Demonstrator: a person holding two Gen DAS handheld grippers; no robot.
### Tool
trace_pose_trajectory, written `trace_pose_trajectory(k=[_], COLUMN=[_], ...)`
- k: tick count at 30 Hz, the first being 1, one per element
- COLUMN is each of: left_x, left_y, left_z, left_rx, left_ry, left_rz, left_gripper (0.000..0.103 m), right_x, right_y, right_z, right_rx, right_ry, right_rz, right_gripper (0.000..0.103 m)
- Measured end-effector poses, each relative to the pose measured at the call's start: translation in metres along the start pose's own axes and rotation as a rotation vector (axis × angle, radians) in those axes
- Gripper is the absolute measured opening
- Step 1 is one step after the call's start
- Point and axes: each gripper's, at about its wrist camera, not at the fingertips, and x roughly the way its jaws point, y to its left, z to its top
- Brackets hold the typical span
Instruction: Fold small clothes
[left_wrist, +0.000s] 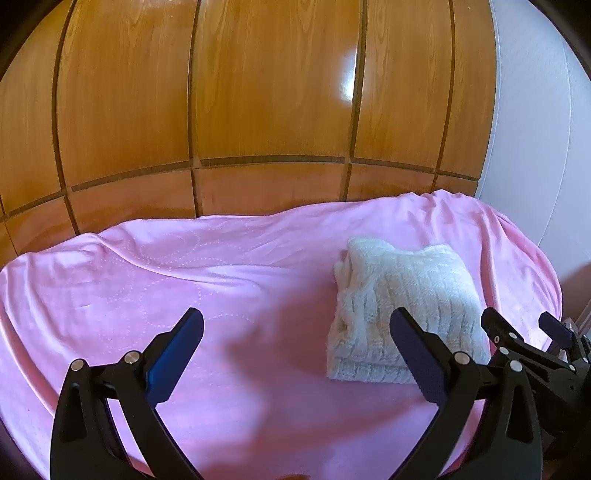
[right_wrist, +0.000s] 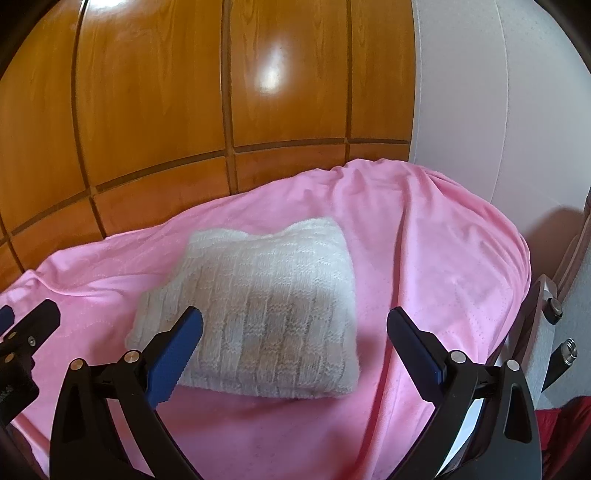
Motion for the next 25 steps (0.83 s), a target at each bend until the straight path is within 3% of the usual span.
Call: trace_pose_trajectory(k=[13,20,25], left_x=[0.001,0.011,0.021], left_y=[0.002,0.012,0.018], left_z=[0.001,-0.003,-0.009], left_rx=[-0.005,-0.033,-0.06], left_ry=[0.0,0.042,0.078], left_rz=[0.016,0.025,0.048], left_gripper=[0.101,0.101,0.101], right_x=[-0.006,-0.001,0.024], right_y=[-0.001,-0.003,-0.038], right_z=[0.0,-0.001,0.017], right_rx=[0.01,0.005,0.067], right_ry=[-0.01,0.008,0.031], right_rz=[-0.005,0.004,-0.027], right_gripper=[0.099,0.099,0.099])
